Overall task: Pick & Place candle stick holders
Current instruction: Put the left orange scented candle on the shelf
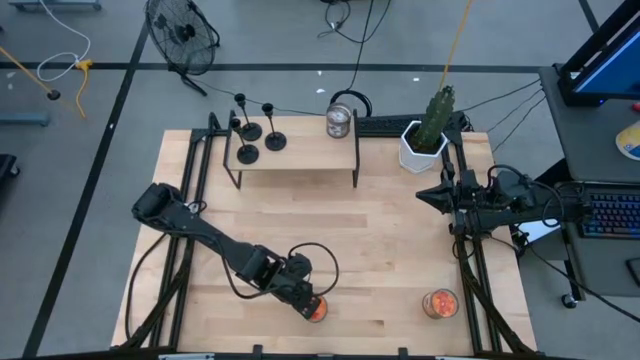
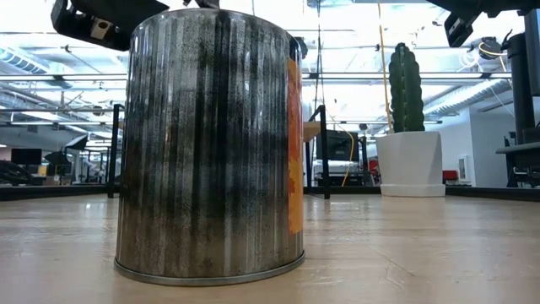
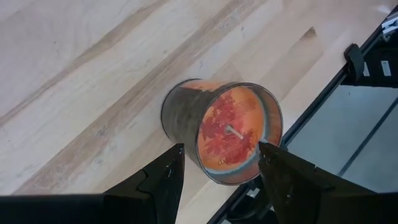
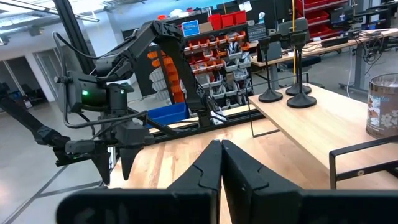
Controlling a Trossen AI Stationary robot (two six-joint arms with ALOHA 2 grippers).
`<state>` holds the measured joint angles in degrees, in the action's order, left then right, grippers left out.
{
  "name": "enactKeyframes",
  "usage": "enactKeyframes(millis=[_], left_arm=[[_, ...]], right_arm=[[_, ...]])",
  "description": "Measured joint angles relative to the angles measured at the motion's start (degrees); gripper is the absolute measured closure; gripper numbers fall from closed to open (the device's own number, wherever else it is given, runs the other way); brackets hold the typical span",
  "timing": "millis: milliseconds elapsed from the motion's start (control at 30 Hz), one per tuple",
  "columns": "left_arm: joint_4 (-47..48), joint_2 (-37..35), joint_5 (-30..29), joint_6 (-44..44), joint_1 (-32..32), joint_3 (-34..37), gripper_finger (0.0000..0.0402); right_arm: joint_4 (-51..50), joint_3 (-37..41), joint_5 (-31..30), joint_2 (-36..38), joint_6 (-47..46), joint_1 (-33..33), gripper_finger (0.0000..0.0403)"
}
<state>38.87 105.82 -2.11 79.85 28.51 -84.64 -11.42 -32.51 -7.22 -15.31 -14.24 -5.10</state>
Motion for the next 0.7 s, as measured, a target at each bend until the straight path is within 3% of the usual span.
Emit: enactKeyframes(millis=[200, 400, 700], left_arm=[[0.6, 1.8, -0.3, 1.0, -0.3, 0.1, 0.0195], [-1.9, 5.5, 3.2, 1.3, -0.9, 0.1, 0.0195], [-2.5, 5.6, 3.6, 1.0, -1.5, 0.1, 0.0201]], right_arm=[[0.0, 0.0, 0.0, 0.0, 0.2, 0.0, 0.0399], [0.0, 0.0, 0.0, 0.0, 0.4, 0.0, 0.0399], [0.0, 0.0, 0.0, 0.0, 0.2, 0.0, 0.0399]])
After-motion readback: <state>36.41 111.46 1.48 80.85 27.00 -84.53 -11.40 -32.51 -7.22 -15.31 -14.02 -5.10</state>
